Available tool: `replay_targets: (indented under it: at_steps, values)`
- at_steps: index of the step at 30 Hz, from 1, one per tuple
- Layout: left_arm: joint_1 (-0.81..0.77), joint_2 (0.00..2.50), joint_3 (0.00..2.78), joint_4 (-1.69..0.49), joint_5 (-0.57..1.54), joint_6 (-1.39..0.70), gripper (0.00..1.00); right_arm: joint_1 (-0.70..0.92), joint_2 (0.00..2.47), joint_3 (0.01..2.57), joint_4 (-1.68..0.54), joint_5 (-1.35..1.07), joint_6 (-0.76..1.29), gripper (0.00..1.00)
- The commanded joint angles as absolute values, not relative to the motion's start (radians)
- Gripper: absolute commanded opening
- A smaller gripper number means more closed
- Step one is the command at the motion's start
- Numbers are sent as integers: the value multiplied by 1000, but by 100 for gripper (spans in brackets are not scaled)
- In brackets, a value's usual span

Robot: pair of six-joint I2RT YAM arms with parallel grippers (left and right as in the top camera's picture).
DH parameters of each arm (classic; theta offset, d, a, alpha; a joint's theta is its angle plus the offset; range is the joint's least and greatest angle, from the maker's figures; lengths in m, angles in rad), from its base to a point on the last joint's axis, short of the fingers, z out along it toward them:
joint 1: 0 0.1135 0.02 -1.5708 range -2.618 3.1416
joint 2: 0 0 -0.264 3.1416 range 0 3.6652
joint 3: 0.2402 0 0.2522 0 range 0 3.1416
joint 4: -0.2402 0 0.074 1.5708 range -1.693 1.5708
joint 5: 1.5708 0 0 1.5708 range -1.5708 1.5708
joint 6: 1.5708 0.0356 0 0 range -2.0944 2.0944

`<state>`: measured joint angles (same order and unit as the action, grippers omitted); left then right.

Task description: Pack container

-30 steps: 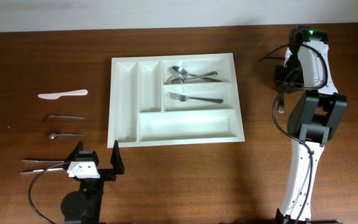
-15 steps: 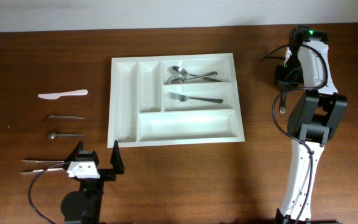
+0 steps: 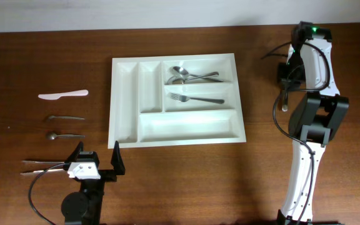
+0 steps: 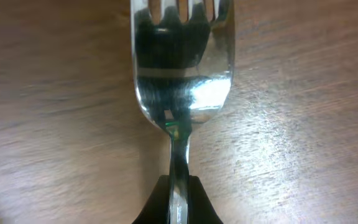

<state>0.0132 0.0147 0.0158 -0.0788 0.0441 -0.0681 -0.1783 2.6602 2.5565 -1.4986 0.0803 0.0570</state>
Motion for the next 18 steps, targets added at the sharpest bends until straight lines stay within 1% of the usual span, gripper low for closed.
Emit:
replay_targets:
  at_steps: [1, 4, 8, 13, 18]
  values:
    - [14, 6, 9, -79, 44, -52, 99, -129, 2659, 2632, -1515, 56, 71, 4]
    - [14, 6, 9, -79, 44, -52, 99, -96, 2656, 2679, -1540, 50, 81, 4]
    - [14, 6, 9, -79, 44, -52, 99, -52, 2654, 2757, -1606, 14, 146, 4]
    - [14, 6, 9, -79, 44, -52, 99, 8, 2654, 2903, -1699, -58, 204, 4]
    - [14, 6, 9, -79, 44, -52, 99, 56, 2615, 2965, -1699, -121, 203, 4]
